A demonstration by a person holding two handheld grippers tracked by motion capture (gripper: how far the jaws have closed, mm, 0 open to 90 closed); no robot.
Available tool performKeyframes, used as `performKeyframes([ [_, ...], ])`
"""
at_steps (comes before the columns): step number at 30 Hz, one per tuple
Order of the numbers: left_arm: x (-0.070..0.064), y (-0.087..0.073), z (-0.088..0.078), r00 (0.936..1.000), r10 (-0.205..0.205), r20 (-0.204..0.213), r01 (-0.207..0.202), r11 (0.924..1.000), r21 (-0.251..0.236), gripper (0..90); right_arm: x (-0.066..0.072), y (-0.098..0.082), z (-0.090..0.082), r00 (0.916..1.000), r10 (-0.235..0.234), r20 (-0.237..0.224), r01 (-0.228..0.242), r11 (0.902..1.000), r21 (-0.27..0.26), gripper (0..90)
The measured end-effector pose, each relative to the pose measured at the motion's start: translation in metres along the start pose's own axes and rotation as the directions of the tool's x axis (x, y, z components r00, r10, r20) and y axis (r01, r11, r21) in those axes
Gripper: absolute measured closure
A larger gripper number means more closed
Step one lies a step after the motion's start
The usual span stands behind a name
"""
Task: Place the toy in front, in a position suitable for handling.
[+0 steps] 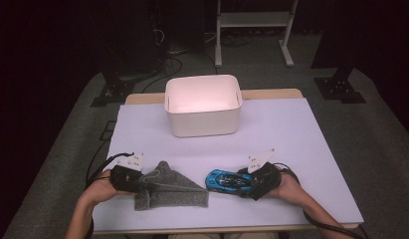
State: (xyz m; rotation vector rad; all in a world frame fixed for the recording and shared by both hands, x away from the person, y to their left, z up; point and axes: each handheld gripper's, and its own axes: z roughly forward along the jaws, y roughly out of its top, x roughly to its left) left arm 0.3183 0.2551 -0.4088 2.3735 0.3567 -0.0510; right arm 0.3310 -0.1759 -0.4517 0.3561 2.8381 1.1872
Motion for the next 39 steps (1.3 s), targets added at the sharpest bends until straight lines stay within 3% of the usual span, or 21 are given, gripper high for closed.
performKeyframes([
  [1,-0.001,0.000,0.002,0.9999,-0.007,0.011,0.006,0.9999,0.013,81.0,0.000,0.000,0.000,1.0000,0.000,0.008,0.000,1.0000,0.006,23.3],
  [3,-0.005,0.004,0.006,0.9997,0.022,0.011,-0.022,0.9995,0.021,77.7,0.001,0.001,0.003,0.9998,-0.008,0.020,0.007,0.9995,0.030,23.1],
  [7,-0.005,0.014,0.007,0.9998,0.018,0.010,-0.018,0.9998,0.006,61.9,0.001,0.007,0.010,0.9999,0.010,0.006,-0.010,0.9988,0.048,21.8],
  [10,-0.007,0.026,0.009,0.9986,0.045,0.030,-0.045,0.9989,0.009,54.9,0.002,0.016,0.011,1.0000,0.005,0.002,-0.005,0.9996,0.029,19.8],
  [17,-0.012,0.053,0.017,0.9931,0.101,0.060,-0.102,0.9945,0.020,39.9,0.008,0.038,0.027,0.9998,-0.015,0.016,0.013,0.9956,0.093,16.4],
  [20,-0.013,0.061,0.019,0.9909,0.119,0.062,-0.121,0.9923,0.027,36.9,0.009,0.042,0.032,0.9990,-0.037,0.024,0.034,0.9928,0.115,16.1],
  [31,-0.014,0.081,0.014,0.9866,0.157,0.044,-0.158,0.9874,0.014,33.7,0.006,0.043,0.036,0.9996,-0.025,0.014,0.023,0.9932,0.114,20.5],
  [35,-0.014,0.089,0.026,0.9833,0.172,0.060,-0.174,0.9845,0.025,32.8,0.006,0.046,0.039,0.9993,-0.034,0.017,0.032,0.9927,0.116,20.8],
  [38,-0.013,0.093,0.047,0.9817,0.174,0.078,-0.178,0.9828,0.049,33.3,0.008,0.050,0.043,0.9987,-0.038,0.033,0.034,0.9912,0.128,20.9],
  [39,-0.013,0.093,0.054,0.9793,0.185,0.083,-0.190,0.9792,0.070,34.2,0.008,0.051,0.044,0.9987,-0.038,0.034,0.033,0.9907,0.132,20.8],
])
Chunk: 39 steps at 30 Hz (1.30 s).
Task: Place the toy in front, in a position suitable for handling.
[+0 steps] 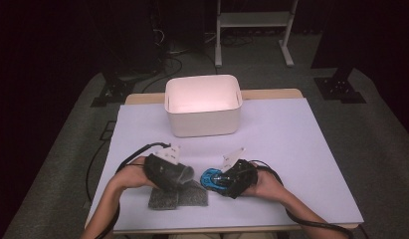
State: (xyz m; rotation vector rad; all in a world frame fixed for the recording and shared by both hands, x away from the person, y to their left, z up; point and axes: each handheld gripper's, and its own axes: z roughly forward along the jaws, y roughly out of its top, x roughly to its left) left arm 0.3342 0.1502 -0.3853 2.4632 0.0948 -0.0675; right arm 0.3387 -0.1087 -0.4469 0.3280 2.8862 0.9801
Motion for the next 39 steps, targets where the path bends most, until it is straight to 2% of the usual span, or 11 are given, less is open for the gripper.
performKeyframes([
  [4,0.001,0.001,0.030,0.9997,-0.001,0.025,-0.001,0.9982,0.061,38.4,0.002,0.005,0.003,0.9996,0.005,0.026,-0.005,1.0000,0.007,24.6],
  [7,0.001,-0.001,0.043,0.9984,-0.003,0.056,-0.002,0.9958,0.092,46.0,0.004,0.006,0.002,0.9990,-0.013,0.043,0.013,0.9999,-0.001,25.8],
  [9,-0.001,-0.003,0.047,0.9977,-0.005,0.068,-0.001,0.9953,0.097,52.8,0.002,0.005,0.002,0.9995,-0.004,0.032,0.005,1.0000,-0.008,26.0],
  [12,-0.004,-0.004,0.052,0.9957,-0.007,0.092,-0.002,0.9955,0.095,59.9,0.002,0.004,0.002,0.9988,0.012,0.048,-0.010,0.9995,-0.028,26.2],
  [19,-0.008,-0.008,0.056,0.9934,-0.002,0.115,-0.007,0.9969,0.079,62.6,-0.003,0.007,0.004,0.9946,0.082,0.064,-0.076,0.9933,-0.087,26.6],
  [22,-0.009,-0.009,0.054,0.9919,0.008,0.127,-0.020,0.9957,0.090,65.6,-0.009,0.007,0.003,0.9936,0.097,0.058,-0.091,0.9916,-0.092,26.7],
  [25,-0.009,-0.012,0.051,0.9901,-0.001,0.140,-0.013,0.9948,0.101,70.0,-0.011,0.003,-0.002,0.9942,0.092,0.055,-0.087,0.9926,-0.084,26.7],
  [28,-0.008,-0.018,0.043,0.9913,-0.015,0.131,0.000,0.9933,0.116,71.0,-0.012,-0.003,-0.009,0.9947,0.091,0.049,-0.087,0.9930,-0.080,26.7],
  [30,-0.007,-0.024,0.036,0.9926,-0.030,0.118,0.015,0.9911,0.132,71.2,-0.012,-0.008,-0.013,0.9966,0.080,0.019,-0.078,0.9943,-0.072,26.7],
  [34,-0.005,-0.042,0.018,0.9954,-0.065,0.070,0.055,0.9877,0.147,71.4,-0.008,-0.016,-0.020,0.9989,0.045,0.009,-0.045,0.9980,-0.045,26.7],
  [39,-0.005,-0.066,-0.005,0.9928,-0.120,-0.006,0.120,0.9824,0.143,71.4,-0.004,-0.022,-0.027,0.9990,0.003,-0.044,-0.004,0.9995,-0.032,26.7],
])
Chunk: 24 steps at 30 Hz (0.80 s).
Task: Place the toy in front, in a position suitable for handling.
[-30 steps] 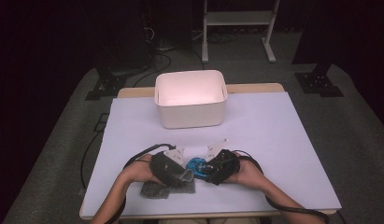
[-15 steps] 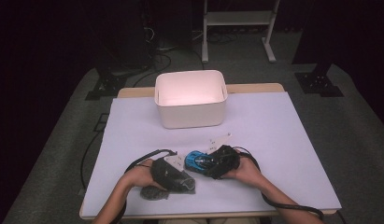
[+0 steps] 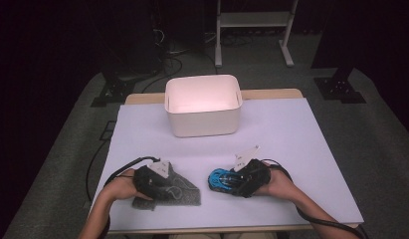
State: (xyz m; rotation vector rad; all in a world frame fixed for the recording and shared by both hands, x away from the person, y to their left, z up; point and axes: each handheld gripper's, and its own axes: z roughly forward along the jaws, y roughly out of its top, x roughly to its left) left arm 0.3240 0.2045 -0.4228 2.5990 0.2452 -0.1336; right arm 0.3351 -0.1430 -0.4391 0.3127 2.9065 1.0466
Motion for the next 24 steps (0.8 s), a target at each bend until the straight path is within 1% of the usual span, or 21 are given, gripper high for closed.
performKeyframes([
  [1,0.000,-0.005,-0.004,0.9998,-0.015,-0.014,0.014,0.9998,-0.015,71.4,0.001,-0.002,-0.001,0.9999,-0.014,-0.007,0.014,0.9999,0.008,26.7],
  [3,0.000,-0.012,-0.011,0.9987,-0.037,-0.035,0.036,0.9984,-0.043,70.6,0.003,-0.004,-0.003,0.9997,-0.025,-0.001,0.025,0.9995,0.018,26.6],
  [5,-0.001,-0.015,-0.016,0.9985,-0.037,-0.040,0.033,0.9956,-0.087,66.8,0.003,-0.005,-0.002,0.9995,-0.033,0.000,0.033,0.9991,0.027,26.5],
  [7,-0.002,-0.014,-0.020,0.9979,-0.031,-0.057,0.024,0.9914,-0.129,59.5,0.003,-0.004,0.002,0.9996,-0.027,-0.004,0.027,0.9987,0.042,26.2],
  [8,-0.004,-0.014,-0.021,0.9976,-0.040,-0.057,0.031,0.9876,-0.154,55.8,0.004,-0.003,0.003,0.9993,-0.038,-0.003,0.038,0.9981,0.049,26.1],
  [9,-0.004,-0.013,-0.023,0.9980,-0.033,-0.053,0.024,0.9855,-0.168,52.2,0.004,-0.001,0.004,0.9995,-0.031,-0.009,0.032,0.9983,0.050,25.8],
  [10,-0.006,-0.013,-0.024,0.9984,-0.028,-0.050,0.018,0.9824,-0.186,49.2,0.004,0.000,0.005,0.9994,-0.034,-0.011,0.035,0.9982,0.050,25.6],
  [12,-0.008,-0.013,-0.025,0.9991,-0.013,-0.041,0.005,0.9809,-0.194,44.3,0.004,0.001,0.004,0.9996,-0.018,-0.023,0.019,0.9990,0.041,24.4],
  [13,-0.009,-0.013,-0.026,0.9992,-0.008,-0.038,0.000,0.9792,-0.203,41.4,0.003,0.001,0.003,0.9994,-0.003,-0.035,0.004,0.9997,0.026,24.5],
  [15,-0.011,-0.014,-0.028,0.9995,-0.007,-0.031,0.001,0.9762,-0.217,37.8,0.001,0.001,-0.002,0.9987,0.016,-0.048,-0.016,0.9998,0.009,24.2],
  [17,-0.012,-0.015,-0.031,0.9990,-0.009,-0.044,-0.001,0.9755,-0.220,35.7,-0.001,0.001,-0.006,0.9975,0.029,-0.065,-0.029,0.9995,-0.010,23.9],
  [20,-0.013,-0.016,-0.038,0.9984,-0.020,-0.052,0.006,0.9692,-0.246,33.2,-0.003,0.004,-0.011,0.9973,0.029,-0.068,-0.031,0.9993,-0.022,23.9],
  [24,-0.014,-0.016,-0.044,0.9967,-0.025,-0.077,0.005,0.9668,-0.255,30.5,-0.007,0.010,-0.019,0.9974,0.028,-0.066,-0.030,0.9991,-0.031,23.5],
])
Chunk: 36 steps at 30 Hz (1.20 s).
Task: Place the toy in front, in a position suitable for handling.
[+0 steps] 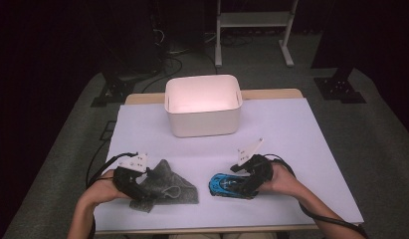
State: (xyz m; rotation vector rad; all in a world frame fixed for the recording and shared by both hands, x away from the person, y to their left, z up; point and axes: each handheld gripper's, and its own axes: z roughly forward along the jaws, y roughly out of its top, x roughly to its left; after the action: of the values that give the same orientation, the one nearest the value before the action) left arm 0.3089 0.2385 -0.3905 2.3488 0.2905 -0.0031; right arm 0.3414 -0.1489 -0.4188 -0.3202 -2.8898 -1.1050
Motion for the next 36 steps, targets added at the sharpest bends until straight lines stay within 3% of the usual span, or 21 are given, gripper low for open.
performKeyframes([
  [9,0.003,-0.004,-0.004,0.9992,-0.014,-0.038,0.013,0.9999,-0.008,26.5,-0.016,0.016,-0.019,0.9999,-0.001,0.011,0.001,0.9996,-0.027,22.3],
  [16,0.006,-0.005,-0.004,0.9986,-0.027,-0.044,0.025,0.9985,-0.048,23.8,-0.028,0.031,-0.030,0.9997,-0.009,0.022,0.010,0.9995,-0.031,22.3],
  [21,0.006,-0.004,-0.003,0.9982,-0.023,-0.055,0.020,0.9987,-0.047,22.0,-0.033,0.040,-0.033,0.9996,-0.015,0.024,0.015,0.9997,-0.019,22.3],
  [36,0.004,-0.002,0.005,0.9976,-0.025,-0.065,0.024,0.9994,-0.025,18.2,-0.051,0.062,-0.046,0.9984,-0.046,0.033,0.048,0.9972,-0.058,20.7],
])
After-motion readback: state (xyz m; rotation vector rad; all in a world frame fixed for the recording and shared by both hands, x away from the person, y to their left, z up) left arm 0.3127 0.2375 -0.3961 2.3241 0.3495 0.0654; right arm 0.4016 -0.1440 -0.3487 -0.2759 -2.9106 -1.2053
